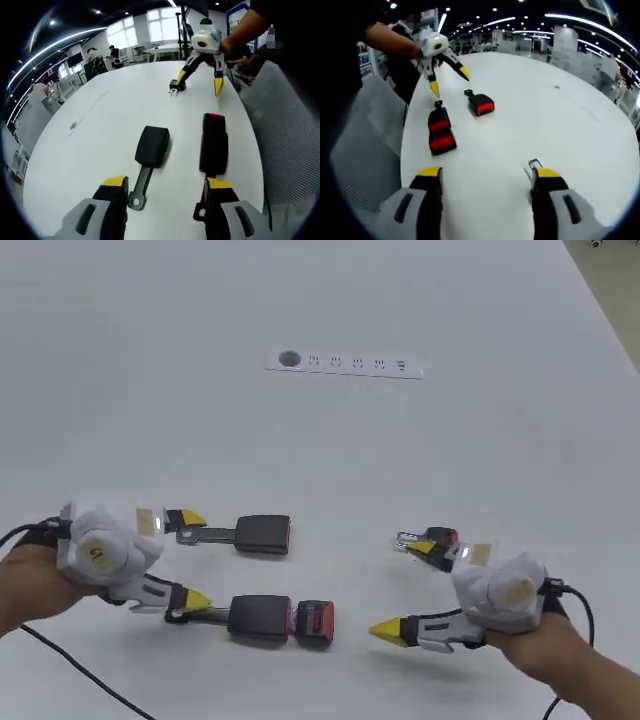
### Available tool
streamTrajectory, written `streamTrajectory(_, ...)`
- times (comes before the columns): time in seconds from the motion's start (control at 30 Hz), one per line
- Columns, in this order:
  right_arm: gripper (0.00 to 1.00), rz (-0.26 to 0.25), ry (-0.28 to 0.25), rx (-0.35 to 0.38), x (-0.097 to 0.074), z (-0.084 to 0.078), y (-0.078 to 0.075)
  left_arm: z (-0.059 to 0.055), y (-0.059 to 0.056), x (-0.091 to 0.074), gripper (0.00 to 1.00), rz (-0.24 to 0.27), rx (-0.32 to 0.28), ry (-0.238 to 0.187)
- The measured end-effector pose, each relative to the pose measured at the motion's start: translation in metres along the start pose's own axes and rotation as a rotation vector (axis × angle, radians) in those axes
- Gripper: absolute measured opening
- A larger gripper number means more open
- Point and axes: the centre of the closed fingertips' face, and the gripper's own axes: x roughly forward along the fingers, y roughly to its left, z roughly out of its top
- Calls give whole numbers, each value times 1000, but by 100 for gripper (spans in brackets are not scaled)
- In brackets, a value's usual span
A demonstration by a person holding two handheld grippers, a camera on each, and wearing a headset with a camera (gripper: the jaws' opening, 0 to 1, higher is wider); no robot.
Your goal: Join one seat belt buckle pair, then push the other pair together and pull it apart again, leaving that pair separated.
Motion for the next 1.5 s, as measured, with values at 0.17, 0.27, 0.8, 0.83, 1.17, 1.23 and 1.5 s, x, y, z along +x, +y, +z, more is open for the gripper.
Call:
streamTrajectory(0.17,79,-26,-4,12,-14,-3,-29,10,18,1,63,12,-6,-11)
streamTrajectory(0.27,79,-28,18,7,-18,-9,-43,19,26,8,64,9,-17,-29)
streamTrajectory(0.8,67,78,89,-31,-15,-34,-71,21,27,60,63,-102,16,13)
streamTrajectory(0.83,66,83,91,-30,-15,-34,-71,21,27,62,62,-105,16,15)
streamTrajectory(1.17,58,128,120,-62,-8,-37,-67,19,16,77,59,-155,5,4)
streamTrajectory(1.23,56,138,120,-62,-8,-37,-65,21,15,78,59,-162,0,-6)
streamTrajectory(1.5,47,145,122,-98,-7,-33,-67,29,17,77,48,-178,8,-14)
